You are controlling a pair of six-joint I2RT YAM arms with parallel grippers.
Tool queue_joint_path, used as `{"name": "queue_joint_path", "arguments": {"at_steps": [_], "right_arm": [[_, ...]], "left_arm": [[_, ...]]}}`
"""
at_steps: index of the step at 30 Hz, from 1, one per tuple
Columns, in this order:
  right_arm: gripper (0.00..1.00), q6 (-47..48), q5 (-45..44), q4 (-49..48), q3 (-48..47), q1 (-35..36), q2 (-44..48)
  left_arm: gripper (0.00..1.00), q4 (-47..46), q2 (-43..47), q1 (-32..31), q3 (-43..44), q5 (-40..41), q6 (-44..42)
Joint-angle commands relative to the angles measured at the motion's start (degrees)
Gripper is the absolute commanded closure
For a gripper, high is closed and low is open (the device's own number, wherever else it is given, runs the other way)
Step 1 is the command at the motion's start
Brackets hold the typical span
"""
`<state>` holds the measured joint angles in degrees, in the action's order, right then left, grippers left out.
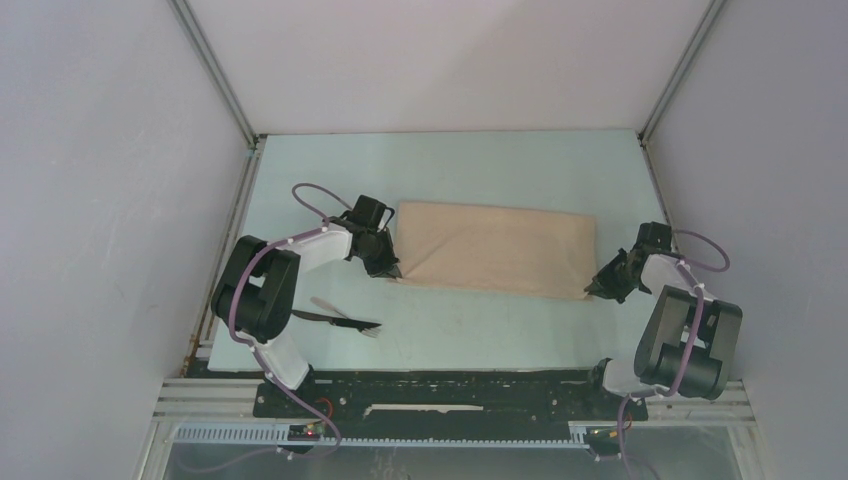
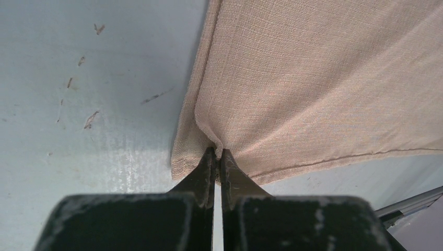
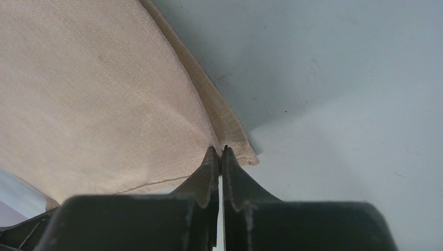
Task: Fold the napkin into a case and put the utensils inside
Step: Smooth out the rectangle-folded napkin at the center of the board.
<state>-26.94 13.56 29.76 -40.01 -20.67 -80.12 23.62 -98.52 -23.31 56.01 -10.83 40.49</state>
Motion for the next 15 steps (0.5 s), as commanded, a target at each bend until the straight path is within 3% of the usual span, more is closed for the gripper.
{"name": "queue_joint_path", "arguments": {"at_steps": [1, 15], "right_arm": [[1.0, 0.5, -1.0, -1.5, 0.3, -0.4, -0.4], [0.95, 0.8, -0.9, -1.8, 0.3, -0.2, -1.2]], "left_arm": [[1.0, -0.7, 0.1, -0.2, -0.3, 1.2, -0.5], [0.99, 0.0, 1.0, -0.2, -0.5, 1.8, -0.4]]}}
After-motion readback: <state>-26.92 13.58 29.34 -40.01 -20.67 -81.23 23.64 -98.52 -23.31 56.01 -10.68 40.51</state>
